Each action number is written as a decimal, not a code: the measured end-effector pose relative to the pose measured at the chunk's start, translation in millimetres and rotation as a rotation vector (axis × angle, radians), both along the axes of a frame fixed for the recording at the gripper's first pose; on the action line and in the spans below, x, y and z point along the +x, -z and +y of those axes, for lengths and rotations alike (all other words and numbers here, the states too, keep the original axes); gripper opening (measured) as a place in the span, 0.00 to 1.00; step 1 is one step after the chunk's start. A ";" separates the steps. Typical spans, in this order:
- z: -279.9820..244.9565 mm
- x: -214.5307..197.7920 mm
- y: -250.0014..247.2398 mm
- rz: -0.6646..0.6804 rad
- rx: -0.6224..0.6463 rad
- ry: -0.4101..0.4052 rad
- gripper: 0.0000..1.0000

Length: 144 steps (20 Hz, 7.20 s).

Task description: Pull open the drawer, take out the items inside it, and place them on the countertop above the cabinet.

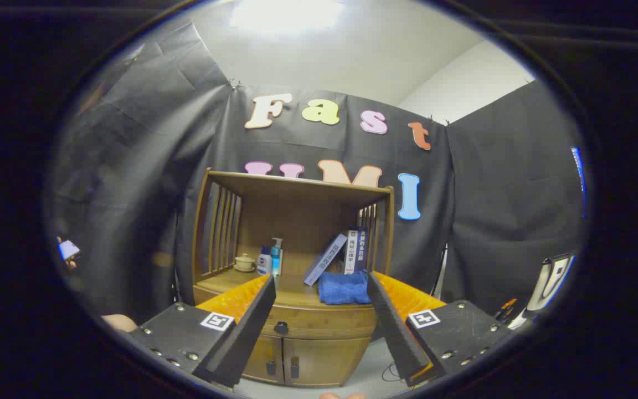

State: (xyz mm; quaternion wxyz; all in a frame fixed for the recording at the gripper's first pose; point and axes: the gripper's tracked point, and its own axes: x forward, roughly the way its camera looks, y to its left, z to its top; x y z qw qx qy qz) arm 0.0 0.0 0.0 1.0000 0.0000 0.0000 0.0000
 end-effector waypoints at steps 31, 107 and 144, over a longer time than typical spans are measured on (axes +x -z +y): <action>84.5 94.4 146.0 0.165 -0.013 -0.110 0.99; 99.3 173.2 247.6 0.877 -0.129 -0.304 0.50; 95.1 159.7 299.3 1.006 -0.155 -0.358 0.43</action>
